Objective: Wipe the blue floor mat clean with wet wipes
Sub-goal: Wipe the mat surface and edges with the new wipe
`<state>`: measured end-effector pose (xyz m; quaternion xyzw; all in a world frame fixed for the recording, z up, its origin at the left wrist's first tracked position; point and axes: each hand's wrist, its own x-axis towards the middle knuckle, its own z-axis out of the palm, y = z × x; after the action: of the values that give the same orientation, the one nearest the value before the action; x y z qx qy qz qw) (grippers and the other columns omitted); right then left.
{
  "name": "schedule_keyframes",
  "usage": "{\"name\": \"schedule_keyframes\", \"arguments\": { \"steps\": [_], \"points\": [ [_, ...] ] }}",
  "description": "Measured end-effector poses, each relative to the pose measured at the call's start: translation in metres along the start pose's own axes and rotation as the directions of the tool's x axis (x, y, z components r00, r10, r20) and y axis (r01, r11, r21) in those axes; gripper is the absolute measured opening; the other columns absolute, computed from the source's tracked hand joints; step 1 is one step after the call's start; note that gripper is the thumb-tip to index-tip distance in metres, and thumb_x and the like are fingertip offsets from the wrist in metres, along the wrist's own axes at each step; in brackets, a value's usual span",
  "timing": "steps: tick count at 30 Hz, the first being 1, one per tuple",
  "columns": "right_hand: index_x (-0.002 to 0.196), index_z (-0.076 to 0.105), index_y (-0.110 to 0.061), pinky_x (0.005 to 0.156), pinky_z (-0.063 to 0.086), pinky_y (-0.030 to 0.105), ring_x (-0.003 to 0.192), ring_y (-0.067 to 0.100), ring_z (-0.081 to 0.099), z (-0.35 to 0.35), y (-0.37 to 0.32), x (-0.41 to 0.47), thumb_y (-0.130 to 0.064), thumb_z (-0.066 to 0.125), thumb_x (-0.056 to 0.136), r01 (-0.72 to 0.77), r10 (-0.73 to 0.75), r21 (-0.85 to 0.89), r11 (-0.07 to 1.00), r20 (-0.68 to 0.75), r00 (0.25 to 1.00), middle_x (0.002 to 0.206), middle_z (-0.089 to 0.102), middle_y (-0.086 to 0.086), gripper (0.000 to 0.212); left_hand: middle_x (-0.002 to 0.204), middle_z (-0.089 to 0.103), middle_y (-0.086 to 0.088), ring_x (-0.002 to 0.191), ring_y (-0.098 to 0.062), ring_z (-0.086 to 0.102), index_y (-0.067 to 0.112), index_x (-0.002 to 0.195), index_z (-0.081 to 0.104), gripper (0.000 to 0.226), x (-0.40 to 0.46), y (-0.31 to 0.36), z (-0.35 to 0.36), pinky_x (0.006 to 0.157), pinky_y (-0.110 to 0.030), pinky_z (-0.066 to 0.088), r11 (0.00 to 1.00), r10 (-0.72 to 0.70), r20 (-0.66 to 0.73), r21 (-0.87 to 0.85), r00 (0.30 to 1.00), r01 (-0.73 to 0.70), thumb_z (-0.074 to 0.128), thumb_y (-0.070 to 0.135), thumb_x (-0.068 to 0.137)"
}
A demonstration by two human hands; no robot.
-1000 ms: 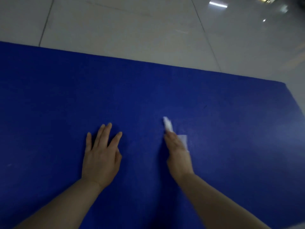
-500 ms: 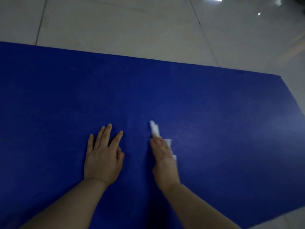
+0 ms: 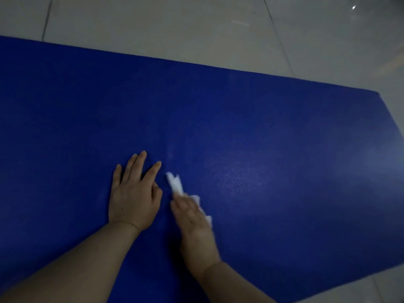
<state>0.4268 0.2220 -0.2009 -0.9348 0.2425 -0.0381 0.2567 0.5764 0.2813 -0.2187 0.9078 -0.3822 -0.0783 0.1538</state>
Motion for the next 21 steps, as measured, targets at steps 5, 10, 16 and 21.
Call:
{"name": "schedule_keyframes", "arguments": {
  "steps": [5, 10, 16, 21],
  "points": [
    [0.145, 0.037, -0.013, 0.113, 0.024, 0.017, 0.143, 0.007, 0.018, -0.070, 0.103, -0.027, 0.020, 0.047, 0.081, -0.515, 0.508, 0.030, 0.857, -0.217, 0.833, 0.152, 0.009, -0.030, 0.073, 0.151, 0.034, -0.014, 0.141, -0.027, 0.028, 0.017, 0.136, 0.053, 0.053, -0.001, 0.002, 0.001, 0.116, -0.052, 0.016, 1.000, 0.005, -0.027, -0.019, 1.000, -0.005, 0.030, 0.030, 0.090],
    [0.144, 0.039, -0.018, 0.111, 0.012, 0.008, 0.142, 0.005, 0.019, -0.051, 0.082, -0.020, 0.025, 0.045, 0.077, -0.582, 0.536, -0.068, 0.810, -0.315, 0.783, 0.147, 0.021, -0.018, 0.079, 0.152, 0.032, -0.014, 0.142, -0.028, 0.026, 0.015, 0.136, 0.052, 0.047, -0.001, 0.001, 0.002, 0.116, -0.053, 0.016, 1.000, -0.011, -0.024, -0.017, 1.000, 0.011, 0.053, 0.017, 0.089],
    [0.136, 0.041, 0.007, 0.118, 0.002, 0.023, 0.143, 0.019, 0.020, 0.008, 0.019, -0.010, 0.016, 0.056, 0.070, 0.036, -0.031, -0.074, 0.997, 0.067, 0.997, 0.149, 0.035, 0.016, 0.068, 0.152, 0.033, -0.014, 0.141, -0.028, 0.027, 0.017, 0.136, 0.052, 0.057, 0.000, 0.000, 0.001, 0.115, -0.052, 0.017, 1.000, 0.000, -0.016, -0.005, 1.000, 0.000, 0.026, 0.033, 0.087],
    [0.148, 0.026, -0.005, 0.114, 0.020, 0.014, 0.145, 0.020, 0.019, -0.058, 0.088, -0.031, 0.020, 0.037, 0.084, -0.231, 0.188, -0.242, 0.942, -0.188, 0.964, 0.158, 0.018, 0.003, 0.071, 0.152, 0.032, -0.014, 0.142, -0.028, 0.025, 0.015, 0.136, 0.052, 0.046, -0.001, 0.000, 0.000, 0.116, -0.052, 0.014, 1.000, 0.004, -0.030, -0.031, 1.000, -0.005, 0.042, 0.021, 0.092]
  ]
}}
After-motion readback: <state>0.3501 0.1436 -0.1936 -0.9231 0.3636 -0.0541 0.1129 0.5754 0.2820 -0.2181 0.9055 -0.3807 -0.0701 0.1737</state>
